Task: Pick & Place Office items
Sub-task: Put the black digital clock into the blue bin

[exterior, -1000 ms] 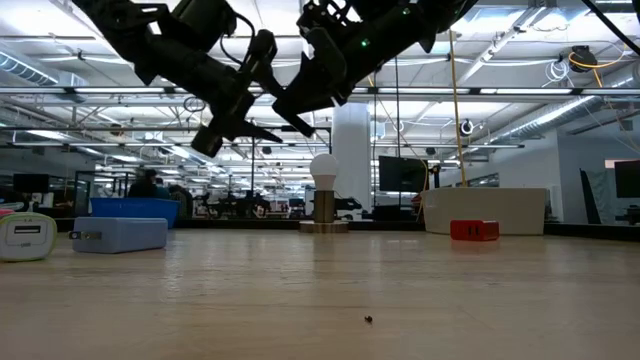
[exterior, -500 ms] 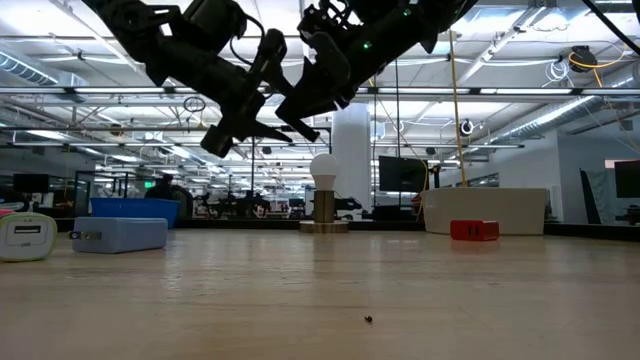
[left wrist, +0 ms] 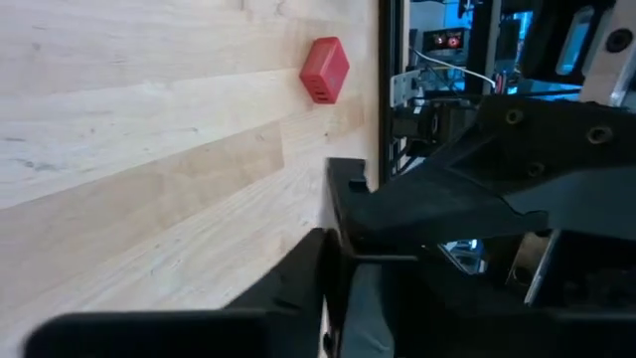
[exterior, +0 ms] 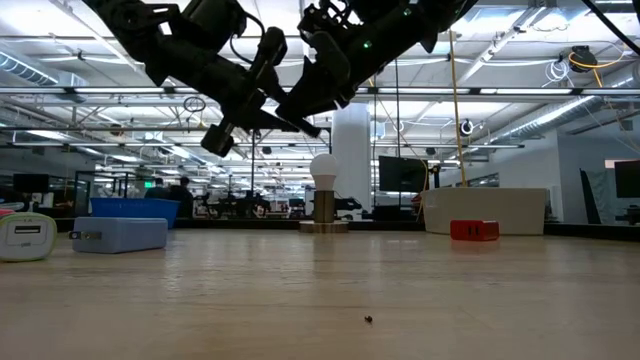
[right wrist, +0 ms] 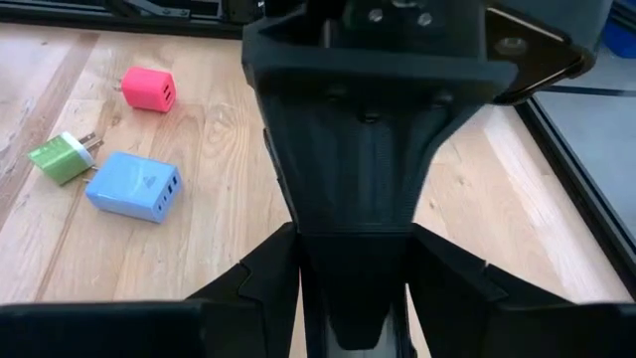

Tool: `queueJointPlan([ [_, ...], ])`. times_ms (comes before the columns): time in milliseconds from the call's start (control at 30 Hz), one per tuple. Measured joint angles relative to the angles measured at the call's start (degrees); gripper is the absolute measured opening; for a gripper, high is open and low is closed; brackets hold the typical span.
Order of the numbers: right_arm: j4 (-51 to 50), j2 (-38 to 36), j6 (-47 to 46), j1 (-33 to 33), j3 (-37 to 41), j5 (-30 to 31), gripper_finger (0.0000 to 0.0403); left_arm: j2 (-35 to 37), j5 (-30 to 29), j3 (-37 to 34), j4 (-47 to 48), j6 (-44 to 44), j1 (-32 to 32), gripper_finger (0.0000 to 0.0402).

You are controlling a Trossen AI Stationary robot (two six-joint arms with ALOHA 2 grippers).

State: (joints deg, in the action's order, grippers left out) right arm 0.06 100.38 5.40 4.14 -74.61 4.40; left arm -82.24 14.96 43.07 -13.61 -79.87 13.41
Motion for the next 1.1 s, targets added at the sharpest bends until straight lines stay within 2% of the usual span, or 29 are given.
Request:
queueJointPlan([
  [100, -0.1, 0.0, -0.3, 0.0, 0.0, -0.3, 0.0148, 0.0, 0.0, 0.0, -0.1, 0.7, 0.0, 0.0055],
  [500, -0.1, -0.1, -0.2, 0.0, 0.0, -0.2, 0.0151, 0.0, 0.4, 0.0, -1.3, 0.1, 0.0, 0.0059],
  [700, 0.7, 0.0, -2.6, 0.0, 0.0, -0.1, 0.0210, 0.0, 0.5, 0.1, -3.0, -0.7, 0.1, 0.0055],
  [800, 1.4, 0.1, -3.9, 0.0, 0.0, -1.8, 0.0234, 0.1, 0.8, 0.2, -4.2, -0.7, 0.0, 0.0055],
  [1100, -0.4, -2.0, -7.3, 0.0, 0.0, -2.7, 0.0274, 0.1, 1.6, 0.1, -4.5, 0.3, 0.2, 0.0055],
])
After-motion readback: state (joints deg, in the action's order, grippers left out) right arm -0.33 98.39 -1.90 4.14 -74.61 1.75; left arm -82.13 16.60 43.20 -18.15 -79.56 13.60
